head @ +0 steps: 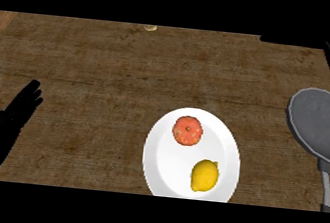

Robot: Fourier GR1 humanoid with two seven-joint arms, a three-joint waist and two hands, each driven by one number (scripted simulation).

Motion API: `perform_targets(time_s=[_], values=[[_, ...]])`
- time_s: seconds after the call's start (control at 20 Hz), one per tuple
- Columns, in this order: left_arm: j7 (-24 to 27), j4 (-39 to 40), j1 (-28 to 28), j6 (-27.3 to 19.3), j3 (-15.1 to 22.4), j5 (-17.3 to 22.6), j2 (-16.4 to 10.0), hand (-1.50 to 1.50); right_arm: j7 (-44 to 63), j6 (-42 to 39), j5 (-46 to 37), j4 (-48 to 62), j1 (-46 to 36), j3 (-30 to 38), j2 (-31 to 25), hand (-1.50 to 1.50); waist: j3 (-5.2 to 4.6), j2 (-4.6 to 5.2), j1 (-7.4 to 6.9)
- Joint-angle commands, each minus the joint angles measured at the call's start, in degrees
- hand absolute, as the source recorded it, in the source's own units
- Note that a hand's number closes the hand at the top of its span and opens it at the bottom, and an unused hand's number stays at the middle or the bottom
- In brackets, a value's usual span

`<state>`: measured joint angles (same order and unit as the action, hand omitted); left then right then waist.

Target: Pick the squash from the plate and place it in the pan

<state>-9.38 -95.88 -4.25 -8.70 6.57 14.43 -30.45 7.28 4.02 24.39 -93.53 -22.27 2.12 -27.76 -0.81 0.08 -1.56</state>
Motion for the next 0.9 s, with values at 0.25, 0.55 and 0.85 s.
perform_targets(time_s=[0.25, 0.55, 0.85], values=[[0.8, 0.5, 8.2, -5.2, -3.7, 2.1, 7.5, 0.00, -7.2, 22.5, -19.5, -5.1, -0.3, -9.1, 14.4, 1.50, 0.69, -0.19, 1.54], [-0.9, 2.3, 7.9, -6.0, -4.1, 3.2, 8.5, 0.00, -4.6, 33.5, -41.8, -6.3, 21.7, -19.4, 9.9, -1.50, 0.47, -0.85, 5.93], [-0.9, 2.4, 8.4, -4.5, -3.7, 3.2, 8.3, 0.00, 6.2, 38.7, -61.5, -15.1, 36.5, -27.9, 7.8, -1.50, 0.48, -0.65, 4.33]])
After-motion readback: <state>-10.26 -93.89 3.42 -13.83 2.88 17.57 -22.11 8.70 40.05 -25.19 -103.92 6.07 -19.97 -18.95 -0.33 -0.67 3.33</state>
